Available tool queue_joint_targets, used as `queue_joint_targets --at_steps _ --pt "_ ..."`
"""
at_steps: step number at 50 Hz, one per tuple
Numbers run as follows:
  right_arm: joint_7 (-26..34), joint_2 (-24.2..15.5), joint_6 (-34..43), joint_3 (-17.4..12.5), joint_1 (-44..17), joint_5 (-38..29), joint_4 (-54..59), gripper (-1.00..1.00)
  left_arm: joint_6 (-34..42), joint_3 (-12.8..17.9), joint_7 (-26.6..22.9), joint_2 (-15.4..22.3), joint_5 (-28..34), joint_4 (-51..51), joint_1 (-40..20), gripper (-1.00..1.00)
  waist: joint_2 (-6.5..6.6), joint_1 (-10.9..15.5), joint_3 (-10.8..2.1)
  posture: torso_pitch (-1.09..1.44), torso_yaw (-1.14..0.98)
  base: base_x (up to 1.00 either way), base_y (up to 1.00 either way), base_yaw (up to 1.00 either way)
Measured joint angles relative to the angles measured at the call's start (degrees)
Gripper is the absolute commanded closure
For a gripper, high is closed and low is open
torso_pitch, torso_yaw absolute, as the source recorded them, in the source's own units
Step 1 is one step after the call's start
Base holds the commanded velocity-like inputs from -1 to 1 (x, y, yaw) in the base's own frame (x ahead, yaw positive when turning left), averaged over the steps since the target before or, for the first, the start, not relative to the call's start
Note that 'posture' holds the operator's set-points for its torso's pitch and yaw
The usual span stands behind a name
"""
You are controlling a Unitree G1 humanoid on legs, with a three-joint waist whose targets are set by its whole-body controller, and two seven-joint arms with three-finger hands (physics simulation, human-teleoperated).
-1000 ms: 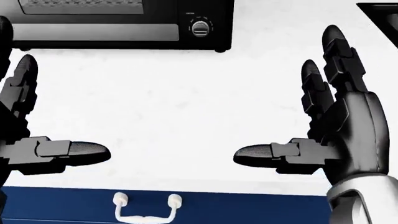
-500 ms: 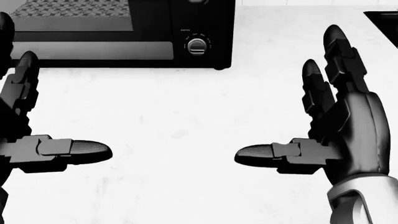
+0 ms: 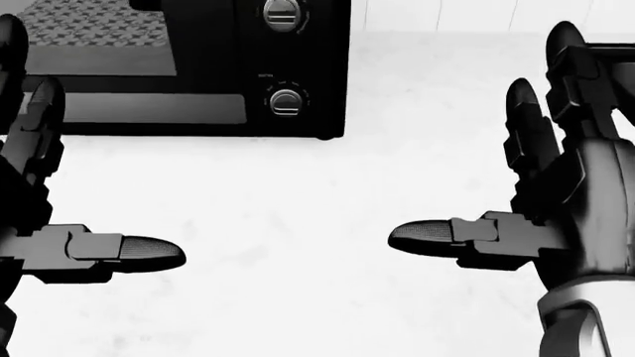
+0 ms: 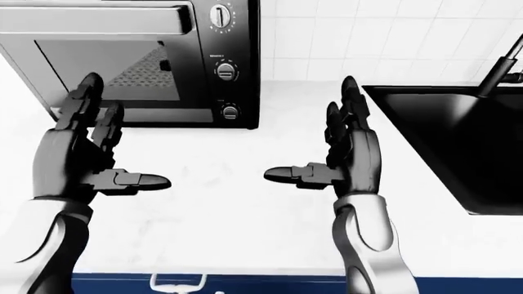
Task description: Open the toaster oven door.
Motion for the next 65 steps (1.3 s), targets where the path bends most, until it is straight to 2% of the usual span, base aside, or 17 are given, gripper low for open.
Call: queue_joint_targets --at_steps 8,19,28,39,49,55,57,61,65 --pt "-0.5 -0.3 1.5 -0.4 -0.9 0.4 -0.4 -1.0 1.4 0.1 0.0 0.3 0.3 -0.4 -0.6 -1.0 0.06 -0.1 -3.54 -0.22 0.0 0.0 0.0 0.0" --pt "-0.3 0.0 0.2 0.0 0.4 0.1 -0.3 -1.0 -0.1 -0.5 -0.7 0.1 1.2 -0.1 0.5 -1.0 0.23 0.1 -10.16 -0.33 0.0 0.0 0.0 0.0" --pt "-0.3 0.1 0.0 0.0 0.6 0.1 -1.0 -1.0 -0.4 -0.8 -1.3 -0.1 2.0 -0.3 0.7 -1.0 0.13 0.5 -13.68 -0.42 0.0 0.0 0.0 0.0" --pt "-0.3 0.0 0.5 0.0 0.1 0.0 -1.1 -1.0 0.6 -0.7 -1.6 0.0 2.4 -1.0 -0.4 -1.0 0.19 1.0 -16.32 -0.51 0.0 0.0 0.0 0.0" --pt "-0.4 0.1 0.6 -0.2 0.5 0.1 -1.2 -1.0 1.5 -1.9 -1.9 -0.4 2.7 -1.5 -0.5 -1.0 0.29 1.4 -18.26 -0.61 0.0 0.0 0.0 0.0" --pt "0.0 0.3 -1.0 -0.3 1.4 0.1 -0.3 -1.0 3.6 -2.7 -2.6 1.6 5.0 -1.6 -3.7 -1.0 0.21 1.5 -19.18 -0.61 0.0 0.0 0.0 0.0" --pt "0.0 0.4 -1.3 -0.4 1.6 0.1 -0.1 -1.0 3.8 -3.5 -3.0 2.5 6.8 -0.7 -5.2 -1.0 0.22 1.6 -19.34 -0.61 0.0 0.0 0.0 0.0" --pt "-0.1 0.2 -1.9 -0.3 1.4 0.0 0.5 -1.0 4.5 -7.2 -4.4 5.1 14.9 4.4 -10.7 -1.0 0.15 1.6 -19.53 -0.61 0.0 0.0 0.0 0.0" --pt "-0.4 0.2 -1.1 -0.3 1.1 0.1 -0.5 -1.0 2.7 -10.1 -9.8 5.9 24.6 10.2 -15.5 -1.0 0.01 1.6 -19.4 -0.61 0.0 0.0 0.0 0.0"
